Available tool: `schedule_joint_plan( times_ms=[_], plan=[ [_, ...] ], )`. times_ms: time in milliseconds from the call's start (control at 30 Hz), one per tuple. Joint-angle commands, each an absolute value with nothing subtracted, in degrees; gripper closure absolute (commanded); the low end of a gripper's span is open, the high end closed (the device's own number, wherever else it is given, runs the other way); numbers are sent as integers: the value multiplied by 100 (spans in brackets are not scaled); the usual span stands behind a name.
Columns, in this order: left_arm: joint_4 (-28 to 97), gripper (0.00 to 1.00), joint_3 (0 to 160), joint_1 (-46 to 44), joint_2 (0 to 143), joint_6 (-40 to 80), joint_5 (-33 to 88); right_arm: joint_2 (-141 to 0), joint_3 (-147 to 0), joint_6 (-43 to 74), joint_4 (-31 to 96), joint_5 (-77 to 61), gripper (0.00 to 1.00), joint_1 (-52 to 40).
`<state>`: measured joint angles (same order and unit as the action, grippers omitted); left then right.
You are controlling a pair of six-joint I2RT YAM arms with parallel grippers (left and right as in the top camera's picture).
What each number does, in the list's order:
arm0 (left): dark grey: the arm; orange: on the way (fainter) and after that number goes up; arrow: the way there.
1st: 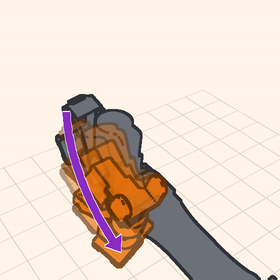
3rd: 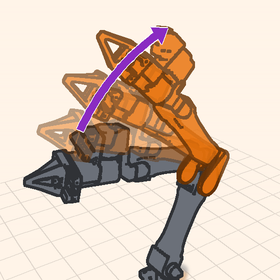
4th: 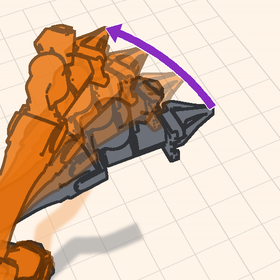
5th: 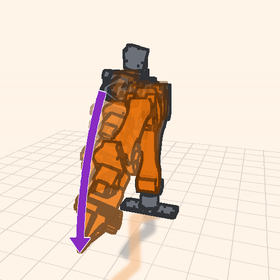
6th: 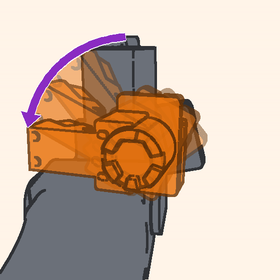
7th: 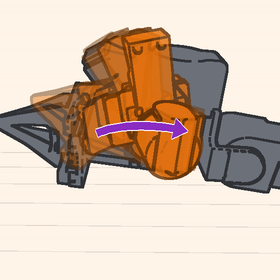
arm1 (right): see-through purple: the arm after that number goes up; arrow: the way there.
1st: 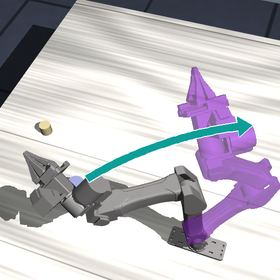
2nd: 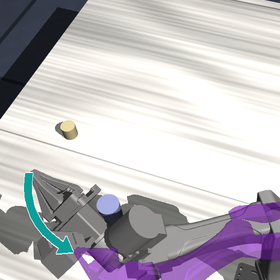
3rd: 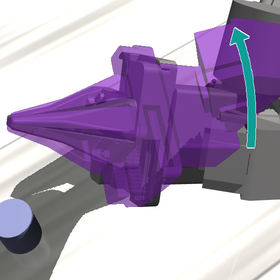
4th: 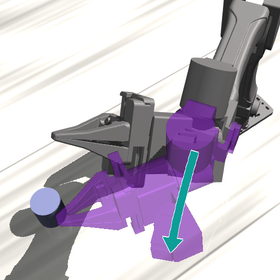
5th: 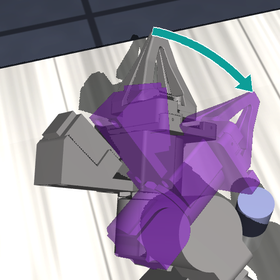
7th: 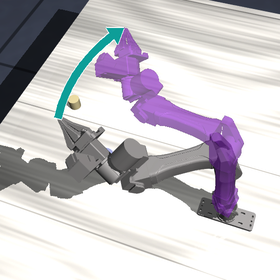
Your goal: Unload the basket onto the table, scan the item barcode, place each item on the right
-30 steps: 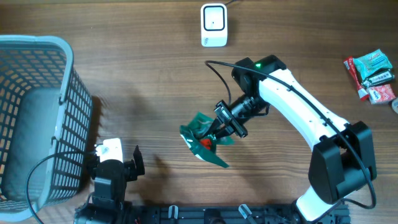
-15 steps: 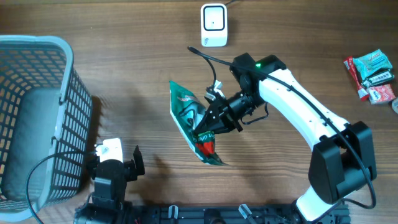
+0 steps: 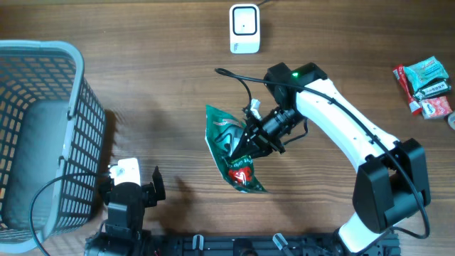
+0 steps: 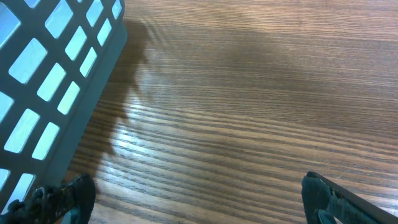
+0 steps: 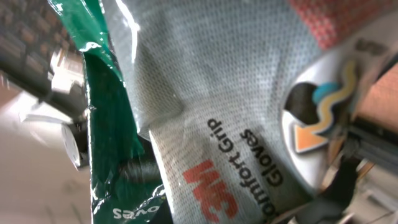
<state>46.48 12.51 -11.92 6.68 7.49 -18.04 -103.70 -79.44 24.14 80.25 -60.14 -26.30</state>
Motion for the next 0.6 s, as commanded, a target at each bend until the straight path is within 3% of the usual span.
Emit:
schedule_joint_plan(
  times_ms=[0,133,300,567],
  plan=[
    [4654,0,1199,-1162,637,642,-1756,-10328,-8003,4176,8261,-5961,95,-2617],
    [4654,0,1199,-1162,637,642,-1756,-10328,-8003,4652,8838,-7105,96,-2617],
    [4654,0,1199,-1162,637,642,-1756,-10328,-8003,4991,8921,-7218,96,-2617],
    [4654,0,1199,-1162,637,642,-1756,-10328,-8003,6775,9231,-7365,80,-2615]
  ],
)
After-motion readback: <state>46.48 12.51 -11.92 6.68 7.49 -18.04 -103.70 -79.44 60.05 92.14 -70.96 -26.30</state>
